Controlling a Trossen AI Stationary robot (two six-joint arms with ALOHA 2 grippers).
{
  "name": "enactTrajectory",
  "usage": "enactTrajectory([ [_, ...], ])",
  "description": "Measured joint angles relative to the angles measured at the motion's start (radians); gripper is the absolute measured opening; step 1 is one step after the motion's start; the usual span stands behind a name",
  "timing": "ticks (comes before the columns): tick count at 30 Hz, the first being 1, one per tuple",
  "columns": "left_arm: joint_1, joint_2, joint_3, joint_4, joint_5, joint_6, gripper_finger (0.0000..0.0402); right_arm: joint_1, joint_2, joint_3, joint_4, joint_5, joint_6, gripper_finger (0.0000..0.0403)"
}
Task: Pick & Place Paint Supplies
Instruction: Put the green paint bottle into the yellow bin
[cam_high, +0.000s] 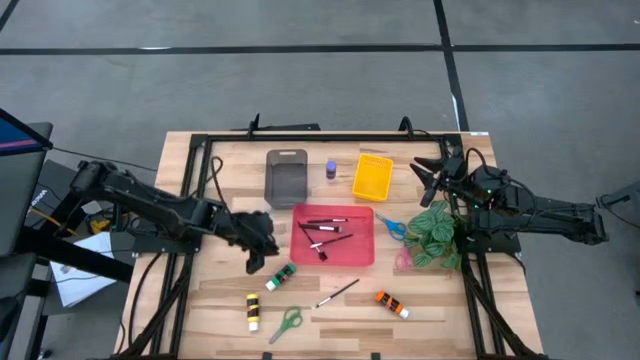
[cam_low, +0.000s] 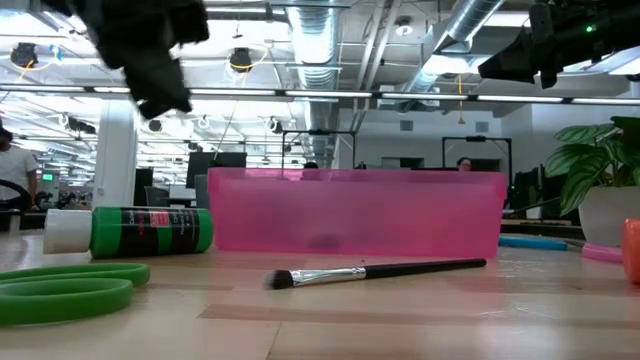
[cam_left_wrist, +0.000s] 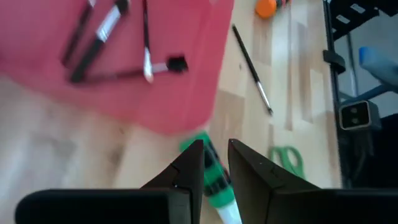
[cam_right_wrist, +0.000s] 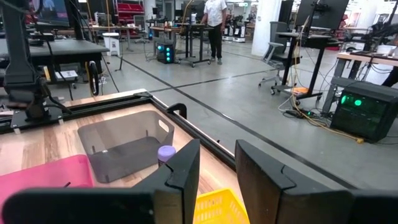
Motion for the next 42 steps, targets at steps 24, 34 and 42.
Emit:
enactTrajectory([
  [24,-0.233,0.264,0.025,0.086,-0.155,-0.257,0.0144,0.000,0.000,0.000,-0.012,0.000,0.007,0.0098],
  [34,-0.236,0.406,0.116,-0.044,-0.132,-0.256,0.0211,0.000,0.000,0.000,-0.026,0.000,0.007,0.0098],
  [42,-0.236,0.450,0.116,-0.005,-0.120,-0.278,0.0222,0.000,0.000,0.000,-0.025,0.000,0.007,0.0098],
])
